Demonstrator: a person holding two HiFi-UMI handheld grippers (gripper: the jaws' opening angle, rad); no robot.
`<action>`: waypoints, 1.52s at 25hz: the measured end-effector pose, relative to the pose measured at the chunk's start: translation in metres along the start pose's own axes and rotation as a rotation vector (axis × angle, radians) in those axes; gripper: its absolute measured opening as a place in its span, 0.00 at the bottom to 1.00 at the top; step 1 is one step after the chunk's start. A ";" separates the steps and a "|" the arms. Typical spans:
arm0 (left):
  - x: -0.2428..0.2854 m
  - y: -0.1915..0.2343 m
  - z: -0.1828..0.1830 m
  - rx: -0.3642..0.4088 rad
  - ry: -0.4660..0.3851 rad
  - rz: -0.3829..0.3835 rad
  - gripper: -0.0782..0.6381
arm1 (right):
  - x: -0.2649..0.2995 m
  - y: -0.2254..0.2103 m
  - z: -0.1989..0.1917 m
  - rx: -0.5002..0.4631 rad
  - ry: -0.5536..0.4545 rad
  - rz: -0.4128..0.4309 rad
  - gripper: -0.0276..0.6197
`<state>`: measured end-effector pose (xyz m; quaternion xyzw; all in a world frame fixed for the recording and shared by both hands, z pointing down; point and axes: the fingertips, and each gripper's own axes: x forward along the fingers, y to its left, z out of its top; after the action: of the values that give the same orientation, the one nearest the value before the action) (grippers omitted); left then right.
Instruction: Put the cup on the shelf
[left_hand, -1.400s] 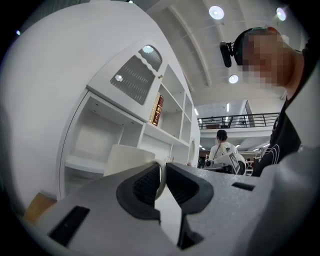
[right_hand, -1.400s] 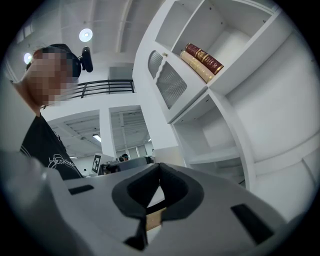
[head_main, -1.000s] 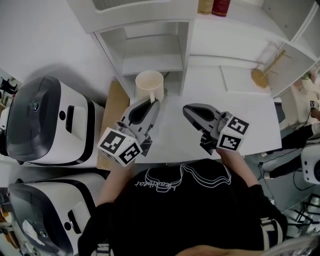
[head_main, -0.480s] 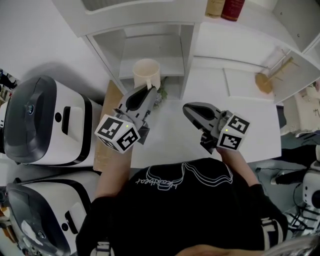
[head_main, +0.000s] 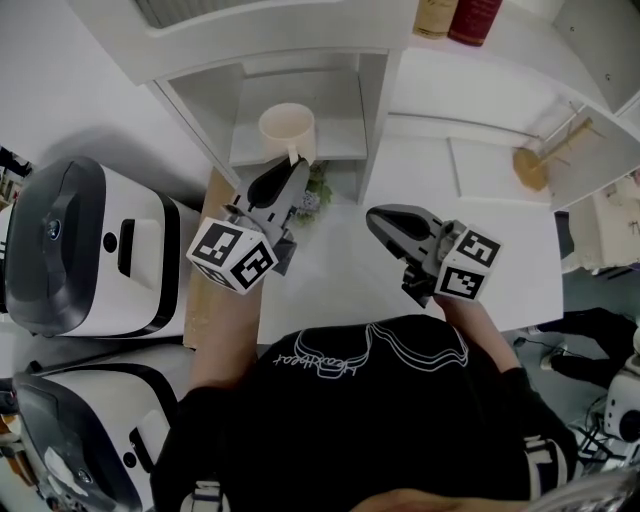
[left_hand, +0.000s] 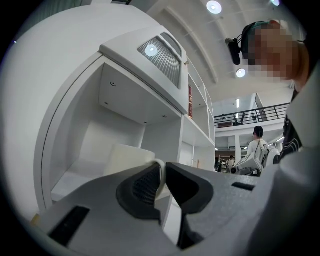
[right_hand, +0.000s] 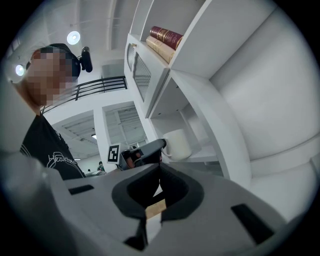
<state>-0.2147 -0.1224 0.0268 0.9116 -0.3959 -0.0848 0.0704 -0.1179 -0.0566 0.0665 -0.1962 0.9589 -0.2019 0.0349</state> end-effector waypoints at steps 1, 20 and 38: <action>0.002 0.002 -0.001 0.002 -0.001 0.000 0.17 | 0.000 -0.002 -0.001 0.003 0.002 -0.001 0.05; 0.023 0.028 -0.013 -0.009 0.032 0.003 0.17 | -0.004 -0.010 -0.013 0.025 0.012 -0.012 0.05; 0.012 0.026 -0.013 0.116 0.094 0.070 0.29 | -0.003 0.002 -0.014 0.012 0.013 0.009 0.05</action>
<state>-0.2226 -0.1479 0.0439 0.9028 -0.4279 -0.0165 0.0390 -0.1177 -0.0482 0.0784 -0.1905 0.9588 -0.2085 0.0308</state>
